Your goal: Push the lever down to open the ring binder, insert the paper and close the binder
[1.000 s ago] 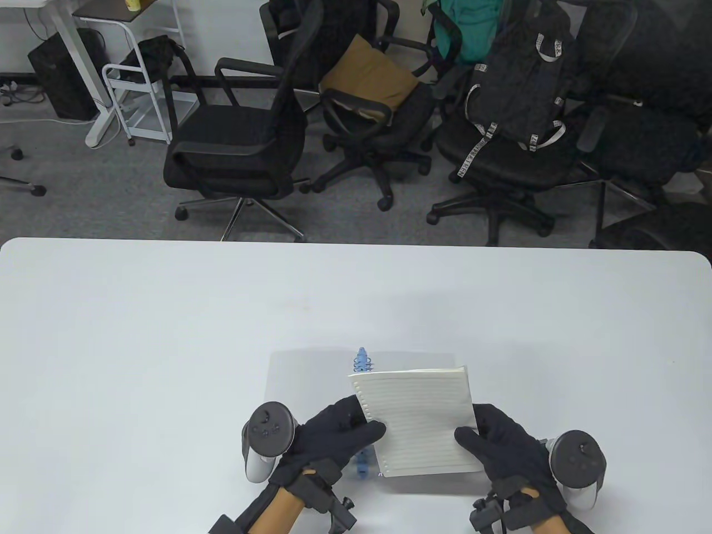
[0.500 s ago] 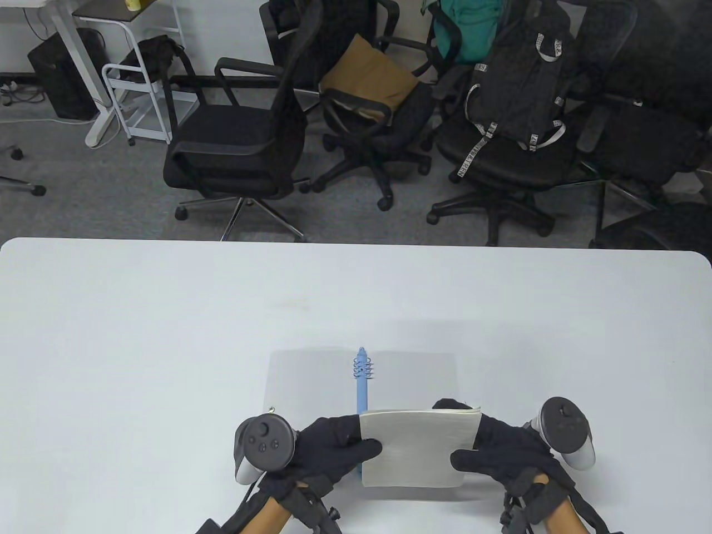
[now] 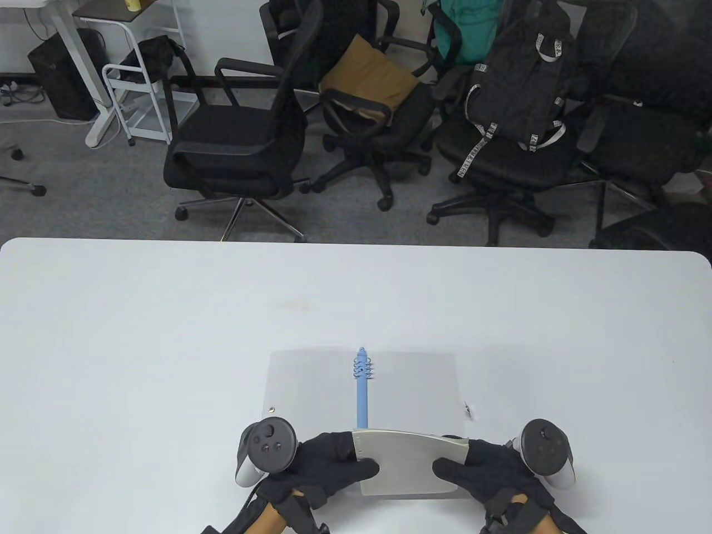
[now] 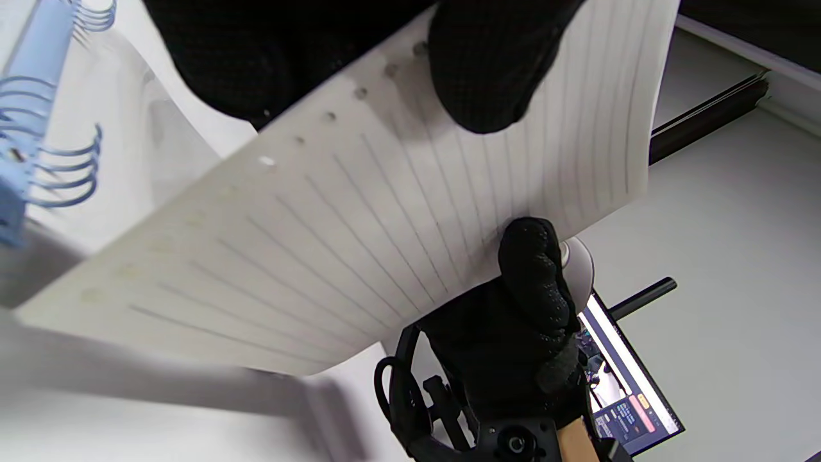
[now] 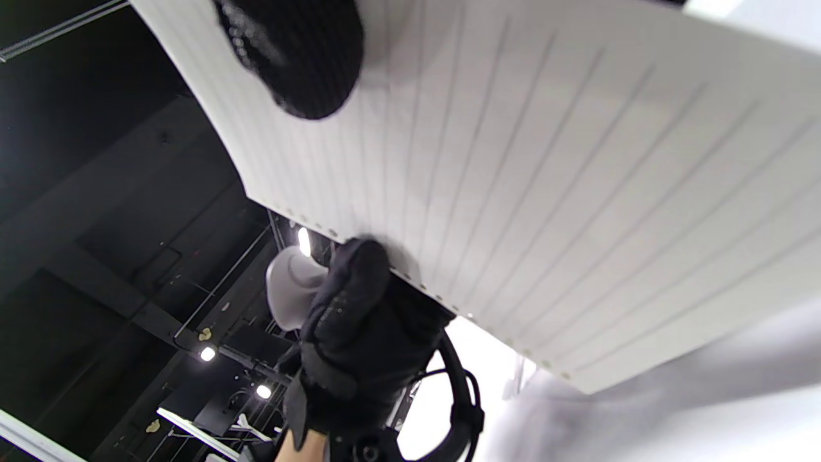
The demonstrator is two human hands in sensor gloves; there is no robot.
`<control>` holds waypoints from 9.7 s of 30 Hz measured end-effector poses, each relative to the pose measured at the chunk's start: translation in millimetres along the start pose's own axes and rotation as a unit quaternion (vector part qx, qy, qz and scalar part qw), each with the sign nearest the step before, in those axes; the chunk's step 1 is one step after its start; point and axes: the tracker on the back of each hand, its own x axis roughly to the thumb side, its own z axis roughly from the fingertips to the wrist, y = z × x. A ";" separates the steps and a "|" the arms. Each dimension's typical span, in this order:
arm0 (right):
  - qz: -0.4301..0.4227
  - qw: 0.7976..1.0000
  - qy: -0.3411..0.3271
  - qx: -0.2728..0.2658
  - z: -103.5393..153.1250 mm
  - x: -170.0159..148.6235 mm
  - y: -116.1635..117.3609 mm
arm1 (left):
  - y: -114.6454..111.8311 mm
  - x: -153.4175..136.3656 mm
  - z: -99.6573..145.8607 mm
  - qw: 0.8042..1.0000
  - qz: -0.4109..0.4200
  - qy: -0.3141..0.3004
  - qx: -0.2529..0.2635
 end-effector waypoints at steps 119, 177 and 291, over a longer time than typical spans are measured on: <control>0.153 0.974 0.012 -0.167 5.8 3.6 -2.9 | 0.2 -27.5 -6.8 0.974 0.160 0.108 -0.118; 0.401 0.869 0.265 -0.115 -93.9 106.0 -39.7 | 28.3 -46.5 4.8 0.895 -0.356 0.254 -0.086; 0.271 0.851 0.444 -0.073 -86.7 -48.1 -38.6 | 17.1 -50.5 -3.0 0.866 -0.377 0.306 -0.118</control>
